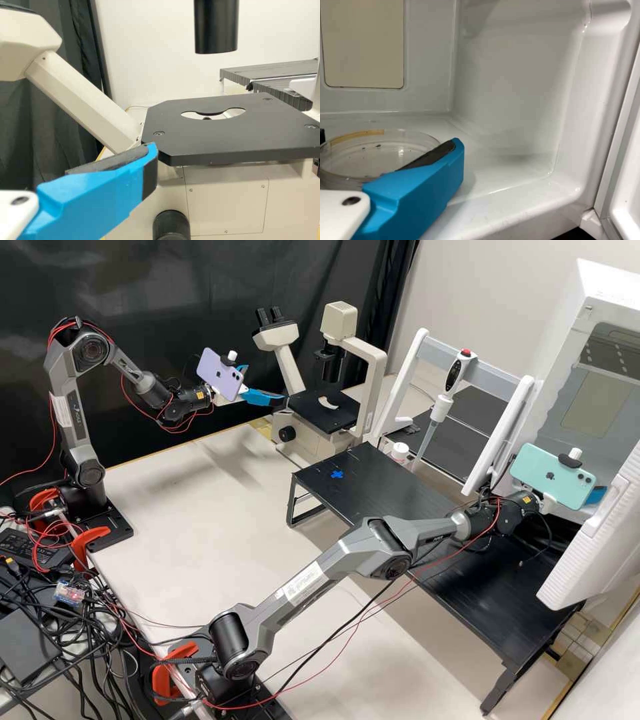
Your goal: Move the petri dish to the microscope
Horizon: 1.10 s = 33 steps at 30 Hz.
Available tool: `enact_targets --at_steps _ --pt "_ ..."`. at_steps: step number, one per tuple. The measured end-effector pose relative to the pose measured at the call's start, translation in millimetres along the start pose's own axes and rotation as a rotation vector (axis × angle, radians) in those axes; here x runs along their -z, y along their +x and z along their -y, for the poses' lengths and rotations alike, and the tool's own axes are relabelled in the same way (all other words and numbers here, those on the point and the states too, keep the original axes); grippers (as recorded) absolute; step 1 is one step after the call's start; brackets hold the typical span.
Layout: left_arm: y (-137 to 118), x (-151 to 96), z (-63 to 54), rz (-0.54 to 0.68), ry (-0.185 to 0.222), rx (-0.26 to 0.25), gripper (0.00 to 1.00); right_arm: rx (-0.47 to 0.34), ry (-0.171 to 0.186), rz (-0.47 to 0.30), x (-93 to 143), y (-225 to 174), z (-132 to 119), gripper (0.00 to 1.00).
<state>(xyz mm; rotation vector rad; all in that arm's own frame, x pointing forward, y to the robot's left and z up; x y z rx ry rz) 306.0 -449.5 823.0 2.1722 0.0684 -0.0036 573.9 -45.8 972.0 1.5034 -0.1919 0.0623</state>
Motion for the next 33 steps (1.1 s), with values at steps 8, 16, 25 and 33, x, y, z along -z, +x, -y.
enact_targets --at_steps 8,16,25,33 --pt "0.0 0.0 0.0 0.0 0.0 0.0 1.0 -0.001 0.007 0.001 -0.1 0.0 -0.1 0.0" --pt "0.0 0.0 0.0 0.0 0.0 0.0 1.0 0.015 0.019 0.021 -4.1 -6.1 -1.7 0.0" --pt "0.0 0.0 0.0 0.0 0.0 0.0 1.0 0.002 0.027 0.051 -17.9 -34.9 -35.8 0.0" --pt "0.0 0.0 0.0 0.0 0.0 0.0 1.0 0.0 0.039 0.053 -23.6 -66.3 -55.3 0.0"
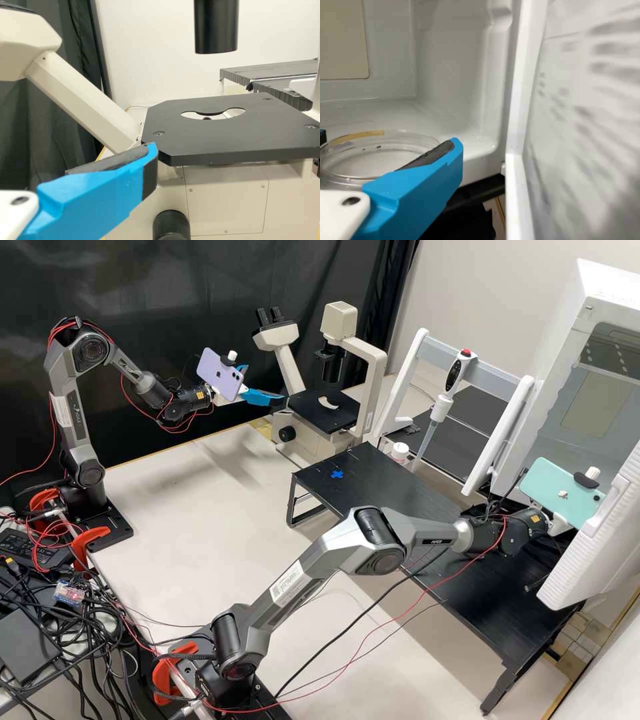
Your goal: Move the petri dish to the microscope
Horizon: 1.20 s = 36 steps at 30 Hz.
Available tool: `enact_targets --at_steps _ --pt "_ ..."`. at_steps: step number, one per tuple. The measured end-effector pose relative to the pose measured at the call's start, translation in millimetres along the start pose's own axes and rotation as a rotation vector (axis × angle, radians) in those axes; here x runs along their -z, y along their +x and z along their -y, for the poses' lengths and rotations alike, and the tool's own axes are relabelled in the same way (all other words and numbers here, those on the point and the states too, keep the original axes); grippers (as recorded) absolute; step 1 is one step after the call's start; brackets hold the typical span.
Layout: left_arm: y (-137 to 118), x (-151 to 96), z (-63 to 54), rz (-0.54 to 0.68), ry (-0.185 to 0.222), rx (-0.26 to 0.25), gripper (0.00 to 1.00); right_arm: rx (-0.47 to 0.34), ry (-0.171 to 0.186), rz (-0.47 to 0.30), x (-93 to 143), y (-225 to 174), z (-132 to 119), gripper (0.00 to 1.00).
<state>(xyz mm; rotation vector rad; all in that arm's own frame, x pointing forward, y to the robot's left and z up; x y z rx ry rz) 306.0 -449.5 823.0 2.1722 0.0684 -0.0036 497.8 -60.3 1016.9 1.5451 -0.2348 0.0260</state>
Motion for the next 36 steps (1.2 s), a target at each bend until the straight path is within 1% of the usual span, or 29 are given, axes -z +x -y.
enact_targets --at_steps 1,3,6,9,11,14,16,21,22,24,28,30,31,36 --pt "0.0 0.0 0.0 0.0 0.0 0.0 1.0 -0.004 0.002 -0.014 2.2 -6.9 -4.2 0.0" --pt "0.0 0.0 0.0 0.0 0.0 0.0 1.0 -0.004 0.03 -0.035 5.6 -18.3 -4.3 0.0" --pt "0.0 0.0 0.0 0.0 0.0 0.0 1.0 -0.015 0.052 -0.081 14.3 -38.4 -5.0 0.0" --pt "0.0 0.0 0.0 0.0 0.0 0.0 1.0 -0.03 0.043 -0.108 19.7 -56.8 -4.2 0.0" --pt "0.0 0.0 0.0 0.0 0.0 0.0 1.0 -0.04 0.044 -0.126 22.5 -69.3 -2.2 0.0" --pt "0.0 0.0 0.0 0.0 0.0 0.0 1.0 -0.058 0.034 -0.144 22.4 -93.5 1.3 0.0" --pt "0.0 0.0 0.0 0.0 0.0 0.0 1.0 -0.068 0.038 -0.155 20.6 -111.0 5.2 0.0" --pt "0.0 0.0 0.0 0.0 0.0 0.0 1.0 -0.069 0.045 -0.191 19.2 -168.1 25.5 0.0" --pt "0.0 0.0 0.0 0.0 0.0 0.0 1.0 -0.066 0.041 -0.193 19.4 -174.7 28.1 0.0" --pt "0.0 0.0 0.0 0.0 0.0 0.0 1.0 -0.067 0.035 -0.224 23.4 -196.4 35.0 0.0" --pt "0.0 0.0 0.0 0.0 0.0 0.0 1.0 -0.064 0.045 -0.286 36.9 -237.1 48.1 0.0" --pt "0.0 0.0 0.0 0.0 0.0 0.0 1.0 -0.051 0.048 -0.327 48.8 -257.4 56.5 0.0" --pt "0.0 0.0 0.0 0.0 0.0 0.0 1.0 -0.038 0.051 -0.36 57.2 -269.0 62.3 0.0" --pt "0.0 0.0 0.0 0.0 0.0 0.0 1.0 0.018 0.02 -0.503 87.5 -305.5 85.6 0.0"
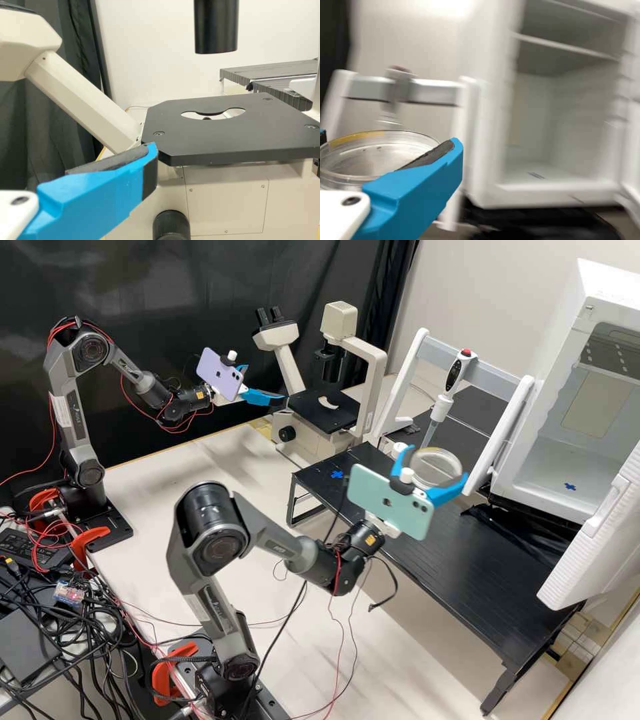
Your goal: Move the petri dish to the microscope
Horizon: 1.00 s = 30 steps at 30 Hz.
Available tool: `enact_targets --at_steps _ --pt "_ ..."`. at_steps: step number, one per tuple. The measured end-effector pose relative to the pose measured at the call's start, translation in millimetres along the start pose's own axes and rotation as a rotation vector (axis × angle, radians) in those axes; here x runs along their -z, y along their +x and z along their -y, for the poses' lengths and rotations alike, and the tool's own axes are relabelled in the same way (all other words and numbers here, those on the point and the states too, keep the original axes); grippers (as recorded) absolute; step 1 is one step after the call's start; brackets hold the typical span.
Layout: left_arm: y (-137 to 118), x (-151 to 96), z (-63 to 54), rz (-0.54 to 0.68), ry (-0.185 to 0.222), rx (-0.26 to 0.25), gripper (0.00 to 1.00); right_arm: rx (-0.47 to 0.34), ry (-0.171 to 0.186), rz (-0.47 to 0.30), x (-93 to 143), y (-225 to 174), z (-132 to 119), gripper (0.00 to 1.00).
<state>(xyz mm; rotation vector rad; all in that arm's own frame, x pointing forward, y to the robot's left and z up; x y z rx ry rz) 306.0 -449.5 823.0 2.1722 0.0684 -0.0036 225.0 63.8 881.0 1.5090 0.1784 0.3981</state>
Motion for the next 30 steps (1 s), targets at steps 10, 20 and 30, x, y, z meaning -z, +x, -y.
enact_targets --at_steps 10,20,30 --pt "0.0 0.0 0.0 0.0 0.0 0.0 1.0 0.145 0.001 -0.196 62.1 -7.0 51.5 0.0" --pt "0.0 0.0 0.0 0.0 0.0 0.0 1.0 0.297 -0.03 -0.248 109.7 18.6 108.1 0.0" --pt "0.0 0.0 0.0 0.0 0.0 0.0 1.0 0.375 -0.095 -0.231 137.3 67.9 163.1 0.0"
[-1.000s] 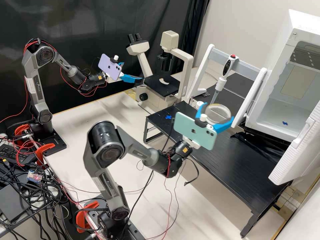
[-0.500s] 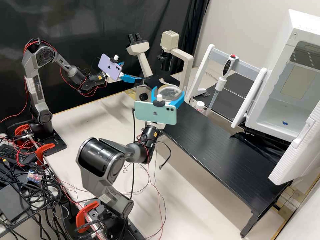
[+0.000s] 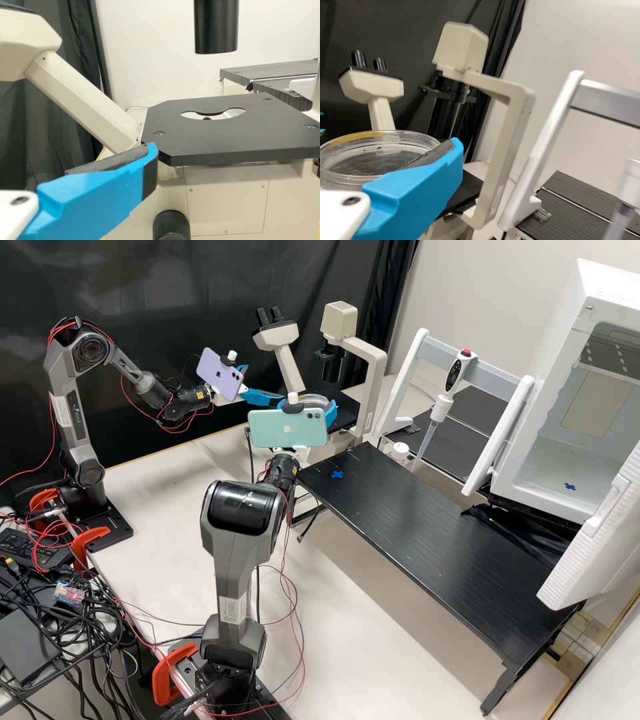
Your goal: Move the petri dish to the microscope
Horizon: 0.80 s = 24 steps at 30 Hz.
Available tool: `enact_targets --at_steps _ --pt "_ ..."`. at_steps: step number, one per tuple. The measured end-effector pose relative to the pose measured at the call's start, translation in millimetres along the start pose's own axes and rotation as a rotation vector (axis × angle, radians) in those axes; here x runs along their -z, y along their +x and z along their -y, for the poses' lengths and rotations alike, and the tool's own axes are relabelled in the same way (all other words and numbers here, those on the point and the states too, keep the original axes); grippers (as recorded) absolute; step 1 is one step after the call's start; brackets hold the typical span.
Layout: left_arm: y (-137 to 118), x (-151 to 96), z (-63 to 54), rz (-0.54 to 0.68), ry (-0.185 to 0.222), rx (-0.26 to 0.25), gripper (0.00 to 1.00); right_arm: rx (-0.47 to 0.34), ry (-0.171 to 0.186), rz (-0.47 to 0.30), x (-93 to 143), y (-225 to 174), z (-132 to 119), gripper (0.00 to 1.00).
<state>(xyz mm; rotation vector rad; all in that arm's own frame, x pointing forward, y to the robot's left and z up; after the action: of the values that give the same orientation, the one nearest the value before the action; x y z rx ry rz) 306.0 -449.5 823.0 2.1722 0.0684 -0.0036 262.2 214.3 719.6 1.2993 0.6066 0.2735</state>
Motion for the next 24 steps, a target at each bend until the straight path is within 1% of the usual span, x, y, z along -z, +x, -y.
enact_targets --at_steps 3,5,9,13,17,22,24 --pt "0.0 0.0 0.0 0.0 0.0 0.0 1.0 0.04 -0.01 0.036 -2.0 19.1 11.3 0.0" --pt "0.0 0.0 0.0 0.0 0.0 0.0 1.0 0.057 -0.007 0.065 -4.5 31.9 16.7 0.0" --pt "0.0 0.0 0.0 0.0 0.0 0.0 1.0 0.086 0.012 0.125 -12.0 54.0 28.6 0.0" --pt "0.0 0.0 0.0 0.0 0.0 0.0 1.0 0.108 0.039 0.151 -15.3 76.6 38.0 0.0" --pt "0.0 0.0 0.0 0.0 0.0 0.0 1.0 0.137 0.05 0.177 -22.6 93.4 46.5 0.0" --pt "0.0 0.0 0.0 0.0 0.0 0.0 1.0 0.117 0.106 0.226 -32.1 115.1 45.4 0.0" --pt "0.0 0.0 0.0 0.0 0.0 0.0 1.0 0.113 0.123 0.238 -34.3 120.2 44.7 0.0"
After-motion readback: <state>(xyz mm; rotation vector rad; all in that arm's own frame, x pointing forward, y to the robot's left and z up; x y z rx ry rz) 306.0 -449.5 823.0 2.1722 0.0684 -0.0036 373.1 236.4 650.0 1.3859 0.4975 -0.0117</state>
